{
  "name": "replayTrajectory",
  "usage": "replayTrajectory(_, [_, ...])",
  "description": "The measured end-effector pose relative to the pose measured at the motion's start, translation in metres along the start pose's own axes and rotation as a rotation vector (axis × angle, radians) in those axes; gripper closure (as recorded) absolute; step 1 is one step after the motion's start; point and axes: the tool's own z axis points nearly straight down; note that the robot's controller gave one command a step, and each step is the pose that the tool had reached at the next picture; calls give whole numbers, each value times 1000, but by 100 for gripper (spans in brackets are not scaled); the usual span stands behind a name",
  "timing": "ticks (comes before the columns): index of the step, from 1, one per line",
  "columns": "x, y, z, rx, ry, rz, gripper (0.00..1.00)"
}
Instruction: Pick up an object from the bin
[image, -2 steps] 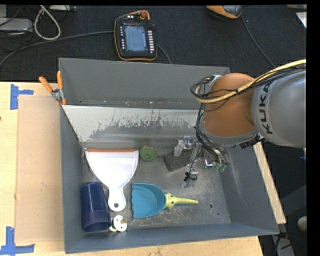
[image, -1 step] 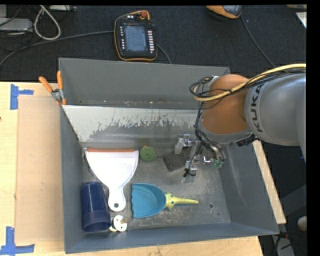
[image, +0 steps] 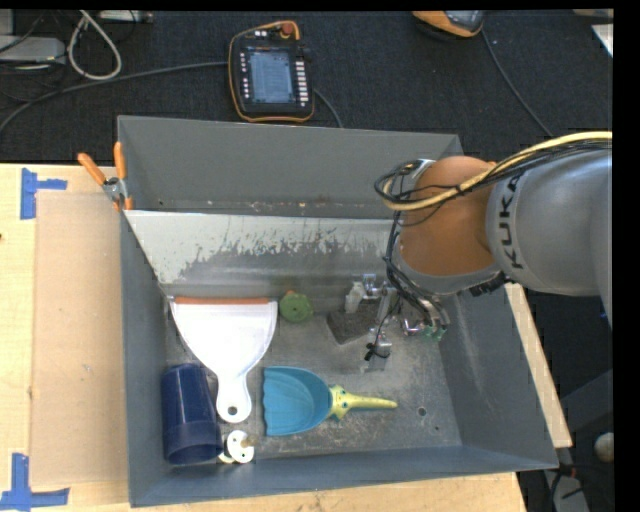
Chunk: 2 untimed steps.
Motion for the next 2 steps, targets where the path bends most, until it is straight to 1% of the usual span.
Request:
replayTrajectory(1, [1,-13,7,-2,1,1,0])
replayTrajectory(2, [13,-20,37,-1,-7,-336,0])
